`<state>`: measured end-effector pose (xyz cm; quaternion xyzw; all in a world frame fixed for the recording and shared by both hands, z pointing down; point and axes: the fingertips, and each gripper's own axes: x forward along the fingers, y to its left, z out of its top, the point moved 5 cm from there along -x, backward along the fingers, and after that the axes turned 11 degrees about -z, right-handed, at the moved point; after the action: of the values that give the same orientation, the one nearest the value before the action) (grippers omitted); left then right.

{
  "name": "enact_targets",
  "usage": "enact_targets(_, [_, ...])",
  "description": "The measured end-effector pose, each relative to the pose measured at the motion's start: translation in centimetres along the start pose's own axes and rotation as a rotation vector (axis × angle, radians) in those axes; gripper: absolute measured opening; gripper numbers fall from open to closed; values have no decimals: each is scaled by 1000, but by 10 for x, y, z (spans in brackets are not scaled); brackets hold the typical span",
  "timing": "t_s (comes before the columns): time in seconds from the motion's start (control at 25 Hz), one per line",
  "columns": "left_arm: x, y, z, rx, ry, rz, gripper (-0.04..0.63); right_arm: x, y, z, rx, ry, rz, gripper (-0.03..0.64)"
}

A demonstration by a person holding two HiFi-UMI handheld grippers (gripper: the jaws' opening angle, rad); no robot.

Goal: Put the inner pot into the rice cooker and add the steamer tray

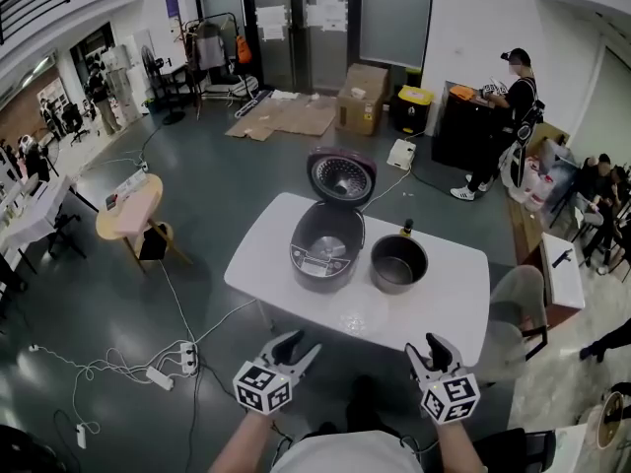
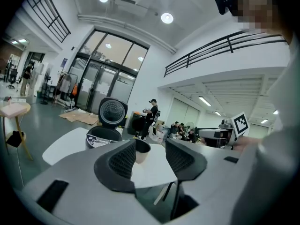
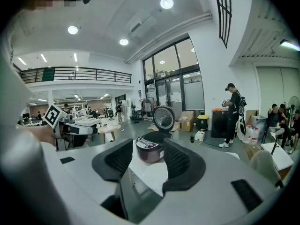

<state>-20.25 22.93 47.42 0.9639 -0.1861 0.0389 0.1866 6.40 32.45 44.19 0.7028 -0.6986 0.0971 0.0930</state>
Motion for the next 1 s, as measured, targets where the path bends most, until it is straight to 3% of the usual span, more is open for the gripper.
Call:
enact_targets(0.32, [40,28,8,-10,21,9,221,52,-27,1,11,22,17,219])
enact_targets(0.52, [82,48,17,1,48,-13,230,96,-52,8,4,38,35,219])
enact_targets(1.0, [190,93,38,-47,75,32,227,196,-126,16,-3,88,99,219])
